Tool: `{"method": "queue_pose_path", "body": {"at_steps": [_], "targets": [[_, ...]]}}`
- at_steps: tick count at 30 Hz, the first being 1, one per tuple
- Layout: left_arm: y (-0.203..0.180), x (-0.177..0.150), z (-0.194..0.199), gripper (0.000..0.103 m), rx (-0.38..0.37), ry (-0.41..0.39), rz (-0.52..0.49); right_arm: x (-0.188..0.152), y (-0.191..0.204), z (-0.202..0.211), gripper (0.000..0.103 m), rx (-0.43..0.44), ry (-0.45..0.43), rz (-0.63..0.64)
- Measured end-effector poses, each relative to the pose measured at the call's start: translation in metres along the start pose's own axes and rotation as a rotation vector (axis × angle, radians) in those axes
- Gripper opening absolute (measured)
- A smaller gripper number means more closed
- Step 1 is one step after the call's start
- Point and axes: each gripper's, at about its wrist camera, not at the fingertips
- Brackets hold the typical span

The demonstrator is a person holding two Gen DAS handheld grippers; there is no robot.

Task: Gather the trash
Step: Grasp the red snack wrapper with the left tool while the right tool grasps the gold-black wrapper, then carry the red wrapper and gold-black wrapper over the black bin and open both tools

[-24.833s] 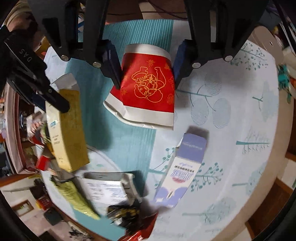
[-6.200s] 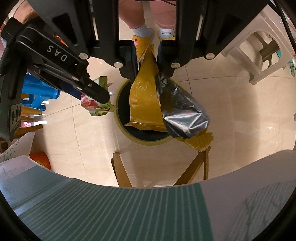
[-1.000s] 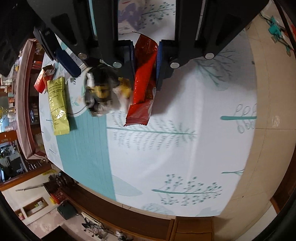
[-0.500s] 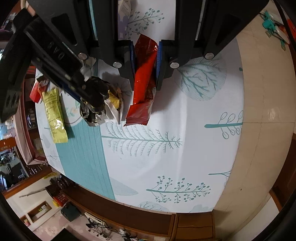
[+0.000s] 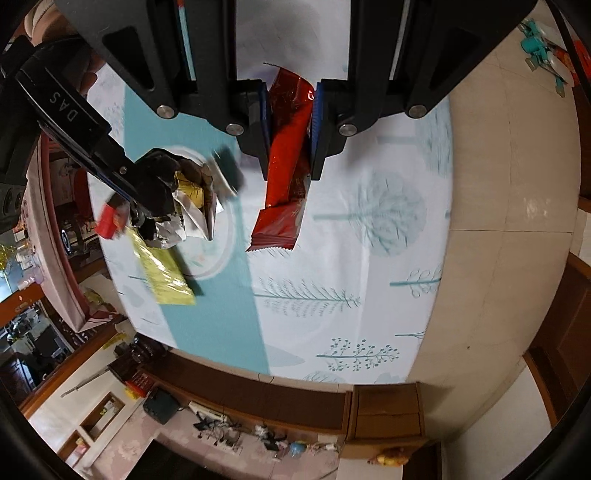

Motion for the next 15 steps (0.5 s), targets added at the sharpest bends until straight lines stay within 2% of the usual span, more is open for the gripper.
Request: {"method": "queue_pose_path", "body": {"at_steps": [9, 15], "targets": [[-0.049, -0.127, 0.075, 0.015, 0.040, -0.078, -0.011, -0.080, -0.002, 0.111, 0.038, 0.050, -0.015, 0.071], [-0.085, -0.219, 0.106, 0.015, 0.052, -0.087, -0.025, -0.147, -0.015, 0.183, 0.038, 0.070, -0.009, 0.118]]}}
Point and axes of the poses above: each gripper's, at about its wrist camera, not at the fingertips, and z roughly against the way its jaws point, y to its left, x to its top, and after that the axes turned 9 degrees about x, right-handed
